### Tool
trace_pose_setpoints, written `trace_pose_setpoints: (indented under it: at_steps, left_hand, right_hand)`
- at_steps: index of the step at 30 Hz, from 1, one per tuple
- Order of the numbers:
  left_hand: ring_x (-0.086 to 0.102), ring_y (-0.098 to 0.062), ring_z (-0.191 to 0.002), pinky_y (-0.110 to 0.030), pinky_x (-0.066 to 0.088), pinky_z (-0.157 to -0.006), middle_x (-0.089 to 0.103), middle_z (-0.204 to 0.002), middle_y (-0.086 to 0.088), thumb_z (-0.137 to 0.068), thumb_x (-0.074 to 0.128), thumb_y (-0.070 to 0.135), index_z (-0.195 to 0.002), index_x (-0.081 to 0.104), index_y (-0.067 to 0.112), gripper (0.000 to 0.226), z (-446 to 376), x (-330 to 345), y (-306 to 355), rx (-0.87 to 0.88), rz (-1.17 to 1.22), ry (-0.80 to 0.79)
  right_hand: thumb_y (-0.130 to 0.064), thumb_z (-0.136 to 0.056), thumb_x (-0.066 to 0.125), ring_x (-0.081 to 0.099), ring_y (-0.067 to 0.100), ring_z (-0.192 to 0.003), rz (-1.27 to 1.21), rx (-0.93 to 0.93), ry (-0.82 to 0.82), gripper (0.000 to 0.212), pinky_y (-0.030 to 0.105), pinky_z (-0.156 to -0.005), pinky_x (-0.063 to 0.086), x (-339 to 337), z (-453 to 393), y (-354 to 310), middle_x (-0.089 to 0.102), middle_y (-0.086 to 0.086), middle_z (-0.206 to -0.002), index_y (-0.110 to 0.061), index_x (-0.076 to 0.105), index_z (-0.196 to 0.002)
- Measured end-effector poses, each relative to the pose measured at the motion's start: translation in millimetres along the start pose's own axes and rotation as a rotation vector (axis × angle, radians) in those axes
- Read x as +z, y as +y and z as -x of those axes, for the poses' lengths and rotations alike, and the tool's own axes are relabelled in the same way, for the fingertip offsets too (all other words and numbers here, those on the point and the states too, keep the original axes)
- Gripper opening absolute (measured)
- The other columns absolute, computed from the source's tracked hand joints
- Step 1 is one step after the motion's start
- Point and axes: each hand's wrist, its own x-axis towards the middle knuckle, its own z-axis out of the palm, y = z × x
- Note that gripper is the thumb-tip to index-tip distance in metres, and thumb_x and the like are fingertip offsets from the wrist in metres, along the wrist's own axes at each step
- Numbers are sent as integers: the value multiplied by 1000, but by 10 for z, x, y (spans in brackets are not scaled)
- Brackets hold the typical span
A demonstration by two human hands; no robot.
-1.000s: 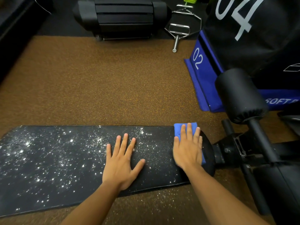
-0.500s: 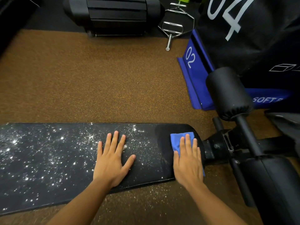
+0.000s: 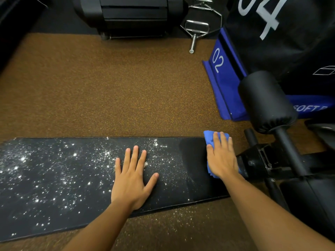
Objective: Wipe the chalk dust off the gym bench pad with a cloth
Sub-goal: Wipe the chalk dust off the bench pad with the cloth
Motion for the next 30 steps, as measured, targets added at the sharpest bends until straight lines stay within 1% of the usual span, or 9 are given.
trace_pose_setpoints:
  at_steps: [2, 3, 6, 10, 14, 17, 21, 24, 30]
  left_hand:
    - [-25, -17, -142, -49, -8, -116, -16, -158, 1, -88, 11, 72, -151, -3, 26, 79, -3, 3, -5, -4, -7, 2]
    - [-25, -17, -142, -49, -7, -116, -16, -158, 1, -88, 11, 72, -151, -3, 26, 79, -1, 5, -6, -4, -10, 2]
    - [-22, -17, -143, -49, -6, -116, -14, -159, 1, -88, 12, 72, -151, -2, 26, 78, 1, 17, -6, -4, -3, 4]
    - [-19, -18, -144, -49, -5, -115, -9, -159, 1, -89, 14, 70, -151, 1, 26, 77, -15, 23, -5, -4, 2, 7]
    - [-23, -18, -142, -49, -7, -115, -14, -159, 1, -89, 11, 69, -151, -4, 27, 76, -17, 18, -5, -1, -17, -8]
    - [-26, -18, -141, -49, -7, -116, -17, -158, 1, -88, 9, 70, -150, -8, 28, 77, -13, 10, -8, 1, -20, -14]
    - [-23, -19, -142, -48, -5, -117, -16, -158, 1, -86, 9, 73, -150, -6, 30, 78, -39, -6, -38, 13, -25, -5]
    - [-23, -20, -142, -47, -5, -117, -15, -158, 0, -85, 9, 75, -150, -7, 31, 80, -63, -18, -86, 27, -45, -11]
    - [-25, -20, -141, -50, -8, -116, -17, -158, 0, -86, 8, 73, -150, -7, 31, 79, -86, -45, -262, -42, -46, 8]
  right_hand:
    - [-48, -86, 1, 1, 33, -145, 74, -108, -16, 75, 45, -117, 2, 34, 1, -130, 9, 10, -159, -11, 15, -150]
    - [-48, -84, -2, -2, 32, -145, 84, -152, -32, 77, 44, -118, -1, 50, 45, -212, 6, 8, -160, -13, 13, -151]
    - [-47, -83, -3, -7, 31, -145, 101, -286, -36, 76, 42, -116, -3, 92, 279, -401, -1, 6, -160, -14, 9, -151]
    - [-44, -90, 9, -7, 29, -145, 115, -354, -41, 69, 42, -116, 2, 173, 520, -373, 2, 5, -159, -12, 12, -151]
    - [-45, -91, 11, -6, 28, -145, 94, -297, -21, 68, 43, -117, 5, 186, 679, -314, 1, 5, -159, -12, 11, -151]
    - [-45, -90, 9, -3, 29, -145, 104, -170, 15, 69, 43, -116, 3, 184, 737, -275, 1, 5, -159, -11, 10, -150]
    - [-40, -96, 19, -1, 32, -145, 134, -53, 38, 64, 47, -117, 7, 180, 634, -320, 1, 9, -160, -10, 8, -150]
    - [-40, -99, 23, -7, 33, -145, 130, -6, 20, 63, 47, -117, 5, 178, 542, -393, -6, 8, -160, -11, 1, -151]
    - [-39, -100, 22, -7, 37, -144, 111, 20, 20, 61, 48, -116, 4, 188, 406, -616, -7, 8, -160, -12, 1, -151]
